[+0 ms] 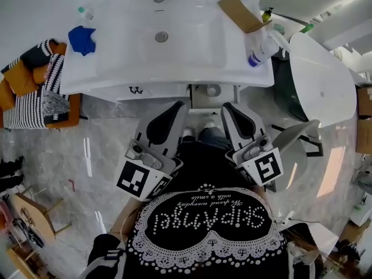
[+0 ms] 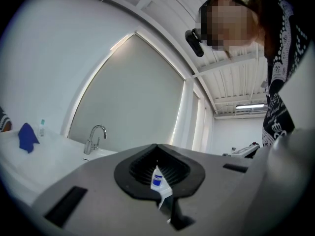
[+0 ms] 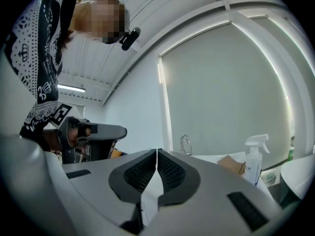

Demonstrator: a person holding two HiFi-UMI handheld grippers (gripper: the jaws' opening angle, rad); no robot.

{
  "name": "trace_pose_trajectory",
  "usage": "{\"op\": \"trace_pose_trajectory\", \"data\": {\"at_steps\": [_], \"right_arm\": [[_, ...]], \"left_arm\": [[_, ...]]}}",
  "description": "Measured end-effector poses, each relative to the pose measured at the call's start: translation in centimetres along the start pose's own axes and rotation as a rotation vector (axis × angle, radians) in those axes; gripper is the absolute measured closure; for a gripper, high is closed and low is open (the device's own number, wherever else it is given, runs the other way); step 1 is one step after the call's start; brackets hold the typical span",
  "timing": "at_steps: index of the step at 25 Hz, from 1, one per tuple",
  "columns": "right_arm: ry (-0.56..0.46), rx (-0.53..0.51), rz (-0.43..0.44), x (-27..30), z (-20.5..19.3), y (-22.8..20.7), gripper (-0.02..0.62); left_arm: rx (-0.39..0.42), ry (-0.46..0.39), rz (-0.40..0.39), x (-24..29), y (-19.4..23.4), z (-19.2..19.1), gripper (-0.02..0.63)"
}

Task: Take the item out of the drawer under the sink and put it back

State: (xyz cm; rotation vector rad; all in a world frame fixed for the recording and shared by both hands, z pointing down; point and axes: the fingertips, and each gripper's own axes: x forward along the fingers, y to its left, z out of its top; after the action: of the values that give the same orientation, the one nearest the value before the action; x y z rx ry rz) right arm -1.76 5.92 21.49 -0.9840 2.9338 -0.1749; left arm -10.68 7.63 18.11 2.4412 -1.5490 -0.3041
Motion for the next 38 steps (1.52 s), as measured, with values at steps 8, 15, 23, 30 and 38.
{"op": "trace_pose_trajectory", "data": {"at_steps": [8,15,23,30,38], "right_arm": [[0.012,-0.027,-0.052,-0.6,-0.7,-2.1,0.574],[0.145,-0.142,-0.09,-0.8,-3.4,-4.0,0.574],[0.436,-0.377,0.005,-0.1,-11.2,-6.2,0.573],[0.593,-0.479,0.067,0.1,-14.7,-7.7,0.572],[0.669,-0.534,0.168,0.4,-17.2,-10.2,0.571]], "left_arm": [[0.015,0.013,0.057,-0.2,2.2,0.3,0.603],[0.027,0.009,0.063,-0.9,2.8,0.2,0.603],[0.029,0.007,0.154,-0.5,4.9,0.5,0.603],[0.029,-0.018,0.231,0.4,5.8,1.0,0.603],[0.024,-0.018,0.283,2.9,4.8,0.9,0.603]]}}
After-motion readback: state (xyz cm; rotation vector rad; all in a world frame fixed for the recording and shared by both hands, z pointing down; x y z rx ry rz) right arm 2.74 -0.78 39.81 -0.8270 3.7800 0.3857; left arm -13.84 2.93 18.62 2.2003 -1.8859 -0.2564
